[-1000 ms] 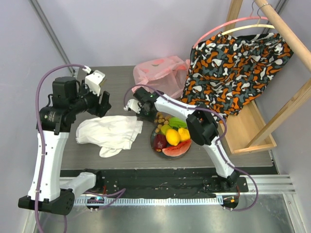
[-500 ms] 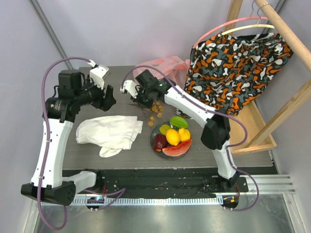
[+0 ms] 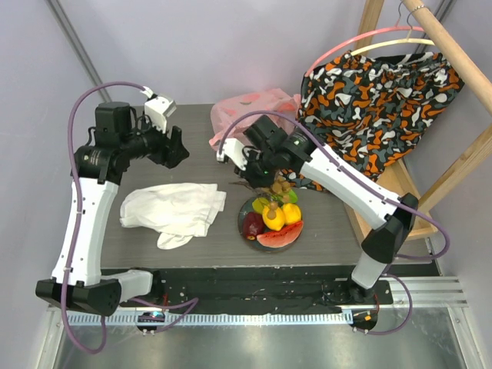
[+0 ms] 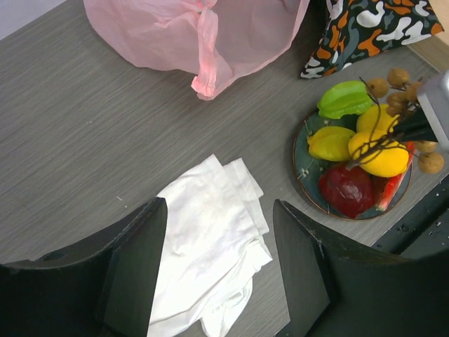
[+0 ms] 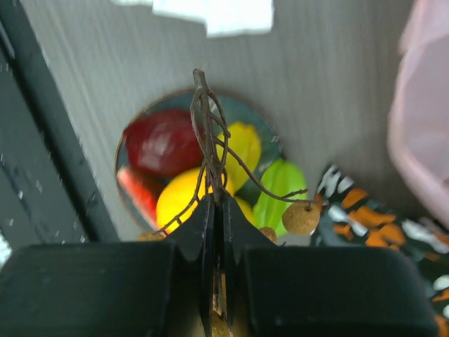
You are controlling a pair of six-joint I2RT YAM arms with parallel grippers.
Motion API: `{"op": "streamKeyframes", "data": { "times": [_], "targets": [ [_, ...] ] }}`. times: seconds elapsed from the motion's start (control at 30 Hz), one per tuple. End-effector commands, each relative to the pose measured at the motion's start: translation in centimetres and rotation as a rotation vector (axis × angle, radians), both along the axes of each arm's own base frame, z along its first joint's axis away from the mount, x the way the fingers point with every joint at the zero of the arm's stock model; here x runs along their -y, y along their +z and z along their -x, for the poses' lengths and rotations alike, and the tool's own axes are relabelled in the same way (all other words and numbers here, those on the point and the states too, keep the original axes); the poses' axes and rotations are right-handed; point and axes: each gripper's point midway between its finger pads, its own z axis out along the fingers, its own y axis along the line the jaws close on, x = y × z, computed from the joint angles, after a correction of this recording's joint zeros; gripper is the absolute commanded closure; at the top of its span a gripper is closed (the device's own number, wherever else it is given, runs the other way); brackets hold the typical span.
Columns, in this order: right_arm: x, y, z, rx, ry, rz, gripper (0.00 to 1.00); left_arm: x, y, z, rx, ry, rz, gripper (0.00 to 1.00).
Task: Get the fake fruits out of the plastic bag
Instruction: Place the fake fruit on the plate.
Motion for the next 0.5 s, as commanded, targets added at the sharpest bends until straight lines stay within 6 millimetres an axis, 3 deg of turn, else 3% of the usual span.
{"op": "streamKeyframes", "data": {
  "times": [0.0, 0.17, 0.47],
  "targets": [
    [3.7, -0.4, 2.4, -0.030, -0.018, 0.069, 0.94, 0.7, 2.0, -0.8, 0.054, -0.026, 0.044, 0.34],
    [4.9, -2.7, 2.9, -0.081, -0.030, 0.123, 0.92, 1.2, 2.0, -1.1, 0.042, -0.046, 0.064, 0.34],
    [3.6, -5.4, 1.7, -0.123, -0.022, 0.174, 0.88, 1.3, 1.3, -0.8, 0.020, -0.057, 0.060, 0.35]
  ]
}}
